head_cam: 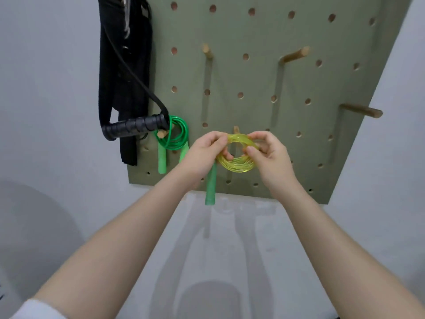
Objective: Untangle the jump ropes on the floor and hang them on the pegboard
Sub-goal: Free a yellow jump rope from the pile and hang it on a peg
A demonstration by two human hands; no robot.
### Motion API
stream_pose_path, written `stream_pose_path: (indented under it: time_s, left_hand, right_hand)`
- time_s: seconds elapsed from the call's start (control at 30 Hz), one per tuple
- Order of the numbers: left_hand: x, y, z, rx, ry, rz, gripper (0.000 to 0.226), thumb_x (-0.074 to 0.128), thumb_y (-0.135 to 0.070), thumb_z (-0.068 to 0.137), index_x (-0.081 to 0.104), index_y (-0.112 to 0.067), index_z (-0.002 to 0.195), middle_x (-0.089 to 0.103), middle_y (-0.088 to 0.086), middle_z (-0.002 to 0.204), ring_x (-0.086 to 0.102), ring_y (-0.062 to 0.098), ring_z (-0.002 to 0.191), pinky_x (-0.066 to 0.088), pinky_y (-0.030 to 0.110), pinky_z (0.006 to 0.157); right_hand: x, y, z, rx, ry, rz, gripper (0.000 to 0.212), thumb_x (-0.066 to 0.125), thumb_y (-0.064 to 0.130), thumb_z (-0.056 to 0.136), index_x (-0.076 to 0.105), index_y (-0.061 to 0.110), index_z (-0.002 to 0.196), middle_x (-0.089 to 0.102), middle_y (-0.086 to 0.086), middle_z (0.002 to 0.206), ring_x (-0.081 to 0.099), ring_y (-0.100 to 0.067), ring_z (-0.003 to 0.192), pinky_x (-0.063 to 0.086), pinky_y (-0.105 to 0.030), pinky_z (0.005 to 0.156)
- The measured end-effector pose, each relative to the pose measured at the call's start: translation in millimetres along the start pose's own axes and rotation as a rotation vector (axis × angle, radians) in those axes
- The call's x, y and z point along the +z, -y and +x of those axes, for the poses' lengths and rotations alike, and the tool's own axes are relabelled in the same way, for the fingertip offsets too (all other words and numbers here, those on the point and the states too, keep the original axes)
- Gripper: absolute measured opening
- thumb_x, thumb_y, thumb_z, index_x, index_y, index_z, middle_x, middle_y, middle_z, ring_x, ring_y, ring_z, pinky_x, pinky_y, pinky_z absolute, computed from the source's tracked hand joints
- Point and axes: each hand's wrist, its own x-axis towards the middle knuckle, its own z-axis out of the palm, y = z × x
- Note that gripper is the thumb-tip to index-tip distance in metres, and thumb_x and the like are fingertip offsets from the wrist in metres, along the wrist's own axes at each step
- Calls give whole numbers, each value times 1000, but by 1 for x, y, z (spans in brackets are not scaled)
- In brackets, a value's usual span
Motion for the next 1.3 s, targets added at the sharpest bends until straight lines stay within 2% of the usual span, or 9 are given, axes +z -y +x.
stream_pose_path:
  time_s: [0.13, 0.23, 0.37, 0.47, 0.67, 0.8, 0.93, 1.17, 1.3]
  left_hand:
    - [12, 19, 35, -14, -86, 45, 19, 42, -17, 99, 56, -16, 86, 50, -2, 66, 52, 3, 56, 43, 17, 61]
    - [16, 29, 56, -31, -134, 128, 15, 44, -17, 98, 56, -12, 92, 54, -1, 71, 51, -2, 55, 41, 14, 59]
    - [9, 37, 83, 148, -231, 614, 24, 48, -21, 96, 63, -9, 110, 64, 14, 100, 59, 25, 92, 38, 29, 81]
    - [6, 42, 87, 200, -295, 741, 29, 52, -27, 94, 65, -11, 114, 54, 16, 102, 54, 30, 96, 40, 32, 86]
    - [13, 42, 86, 118, -411, 644, 28, 59, -23, 88, 52, -5, 109, 49, 14, 111, 49, 33, 102, 40, 40, 89]
    - [5, 44, 67, 52, -103, 667, 63, 60, -29, 76, 40, -6, 131, 44, 15, 125, 44, 31, 118, 35, 37, 103]
    - [-6, 38, 27, -70, 138, 613, 98, 55, -40, 64, 13, -11, 148, 22, 13, 149, 25, 29, 138, 24, 41, 114]
    - [-21, 18, -29, -24, 144, 620, 65, 51, -8, 89, 22, -13, 147, 26, 9, 149, 30, 20, 136, 26, 23, 106]
    - [-9, 3, -32, 16, 155, 647, 56, 44, -1, 90, 32, -15, 143, 30, 9, 146, 35, 20, 132, 28, 23, 105]
  right_hand:
    - [1, -23, 32, 36, -50, -128, 33, 52, 0, 90, 52, 33, 88, 66, 2, 92, 64, -13, 83, 51, -28, 76]
    - [2, -40, 54, 42, -57, -275, 21, 53, 6, 91, 54, 26, 96, 63, 1, 95, 61, -19, 89, 47, -29, 78]
    - [4, -61, 83, -274, -171, -969, 16, 64, 18, 81, 60, 10, 95, 52, -11, 117, 43, -30, 112, 33, -38, 91]
    - [6, -76, 93, -480, -234, -1158, 21, 62, 23, 75, 55, 6, 87, 54, -15, 119, 32, -27, 111, 32, -43, 88]
    - [11, -75, 89, -456, -255, -1139, 20, 59, 15, 77, 55, 8, 95, 47, -13, 123, 38, -31, 104, 41, -45, 85]
    - [11, -58, 62, -249, -23, -812, 60, 53, 16, 83, 35, 12, 141, 29, -10, 146, 31, -30, 131, 23, -42, 108]
    - [16, -41, 17, -252, -60, -648, 68, 46, 25, 81, 27, 11, 145, 20, -9, 153, 20, -26, 141, 13, -38, 115]
    - [29, -22, -4, -170, -81, -564, 56, 49, 29, 90, 33, 9, 140, 24, -10, 151, 24, -26, 139, 21, -37, 113]
    - [22, -7, 8, -177, -149, -455, 43, 52, 17, 91, 42, 6, 132, 34, -12, 142, 39, -25, 129, 31, -31, 106]
